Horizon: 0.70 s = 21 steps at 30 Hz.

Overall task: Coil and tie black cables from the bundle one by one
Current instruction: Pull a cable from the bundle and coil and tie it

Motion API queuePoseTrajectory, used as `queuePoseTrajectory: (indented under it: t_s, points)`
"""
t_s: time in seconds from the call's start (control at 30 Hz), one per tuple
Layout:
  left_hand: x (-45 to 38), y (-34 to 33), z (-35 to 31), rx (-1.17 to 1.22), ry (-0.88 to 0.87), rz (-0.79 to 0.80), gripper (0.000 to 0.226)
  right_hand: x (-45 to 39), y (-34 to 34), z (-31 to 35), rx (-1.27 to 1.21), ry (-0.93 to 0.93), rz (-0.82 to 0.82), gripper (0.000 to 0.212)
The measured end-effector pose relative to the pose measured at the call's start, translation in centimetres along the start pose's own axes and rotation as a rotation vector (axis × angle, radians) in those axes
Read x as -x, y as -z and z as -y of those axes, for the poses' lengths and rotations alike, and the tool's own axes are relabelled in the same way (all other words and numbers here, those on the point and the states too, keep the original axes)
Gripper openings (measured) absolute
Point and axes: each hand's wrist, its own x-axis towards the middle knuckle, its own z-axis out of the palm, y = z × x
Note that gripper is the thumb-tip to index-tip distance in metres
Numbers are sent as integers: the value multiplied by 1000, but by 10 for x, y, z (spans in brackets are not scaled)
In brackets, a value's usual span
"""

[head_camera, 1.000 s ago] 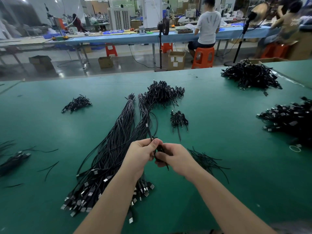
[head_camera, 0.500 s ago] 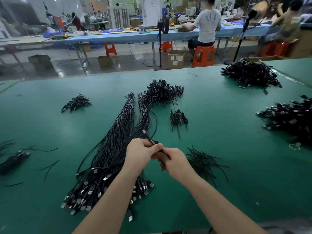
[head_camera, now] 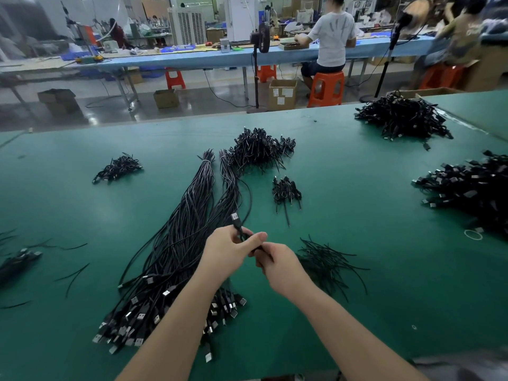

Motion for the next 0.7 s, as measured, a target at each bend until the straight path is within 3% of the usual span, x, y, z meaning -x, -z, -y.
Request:
queuePoseTrajectory:
  t_s: [0.17, 0.23, 0.33, 0.4, 0.53, 0.7]
  points:
    - [-8, 0, 5, -134, -5, 46, 23, 2, -6, -1, 292, 30, 68, 19]
    - [-9, 1, 6, -123, -24, 99, 22, 2, -9, -1, 85, -43, 127, 22]
    - [-9, 4, 7, 44, -18, 147, 14, 2, -5, -1, -565, -244, 250, 32]
    - [-9, 5, 10, 129, -6, 160, 13, 2, 3, -3, -776, -289, 340, 33]
    - [-10, 4, 15, 119, 21, 195, 17, 1, 7, -7, -771, -259, 474, 28]
    - [-14, -1, 19, -9, -5, 218, 19, -1, -8, -18, -607, -217, 397, 26]
